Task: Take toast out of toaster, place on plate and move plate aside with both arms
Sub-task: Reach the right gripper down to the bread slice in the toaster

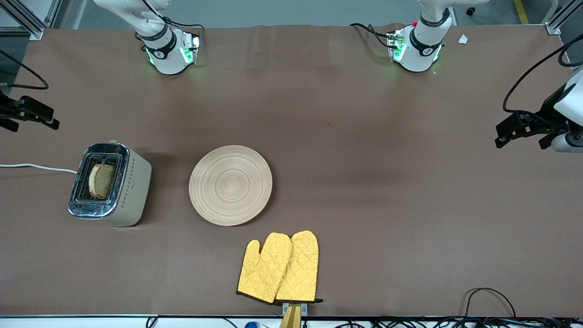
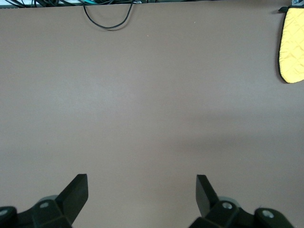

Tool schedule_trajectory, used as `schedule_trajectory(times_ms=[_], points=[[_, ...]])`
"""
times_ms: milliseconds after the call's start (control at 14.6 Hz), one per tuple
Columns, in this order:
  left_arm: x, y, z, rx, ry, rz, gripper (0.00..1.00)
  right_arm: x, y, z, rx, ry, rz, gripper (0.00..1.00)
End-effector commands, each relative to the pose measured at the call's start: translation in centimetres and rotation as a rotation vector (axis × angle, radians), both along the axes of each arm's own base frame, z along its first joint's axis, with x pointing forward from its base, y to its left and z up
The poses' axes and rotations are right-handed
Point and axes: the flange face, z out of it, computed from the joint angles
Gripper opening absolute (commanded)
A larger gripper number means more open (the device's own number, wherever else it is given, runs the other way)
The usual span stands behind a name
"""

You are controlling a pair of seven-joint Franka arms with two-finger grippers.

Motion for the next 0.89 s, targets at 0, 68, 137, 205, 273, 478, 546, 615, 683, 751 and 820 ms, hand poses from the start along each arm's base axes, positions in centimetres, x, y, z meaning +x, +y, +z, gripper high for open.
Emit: schedule_trajectory(times_ms=[0, 68, 137, 205, 273, 478, 546, 615, 683, 751, 820], points=[[0.2, 0.3, 0.3, 0.005, -0.012, 0.002, 1.00, -0.4, -0.1, 0.2, 0.016, -0.008, -0.001, 1.00], [0.1, 0.3, 0.3, 0.004, -0.010, 0.012, 1.00, -0.4, -0.1, 0.2, 0.016, -0.007, -0.001, 1.00], [0.2, 0.3, 0.3, 0.004, -0.012, 0.013, 1.00, -0.4, 0.0, 0.2, 0.016, -0.006, 0.001, 1.00], [0.2, 0.2, 0.2, 0.004, -0.009, 0.013, 1.00, -0.4, -0.2, 0.2, 0.016, -0.008, -0.002, 1.00], [0.2, 0.3, 0.2, 0.004, -0.010, 0.013, 1.00, -0.4, -0.3, 0.3, 0.014, -0.011, -0.004, 1.00], [0.2, 0.8, -0.2, 0.007, -0.001, 0.016, 1.00, -0.4, -0.5, 0.2, 0.016, -0.010, -0.009, 1.00], [0.3, 1.0, -0.3, 0.008, -0.001, 0.022, 1.00, -0.3, -0.5, 0.1, 0.016, -0.008, -0.009, 1.00], [0.5, 1.0, -0.7, 0.024, 0.005, 0.020, 1.00, -0.3, -0.5, 0.1, 0.016, -0.008, -0.009, 1.00], [0.5, 1.1, -0.8, 0.043, 0.010, 0.011, 1.00, -0.3, -0.5, 0.1, 0.016, -0.008, -0.009, 1.00], [0.4, 1.2, -0.9, 0.046, 0.016, 0.007, 1.00, -0.3, -0.5, 0.1, 0.016, -0.008, -0.007, 1.00], [0.4, 1.1, -0.9, 0.046, 0.016, 0.005, 1.00, -0.3, -0.6, 0.0, 0.016, -0.008, -0.010, 1.00]])
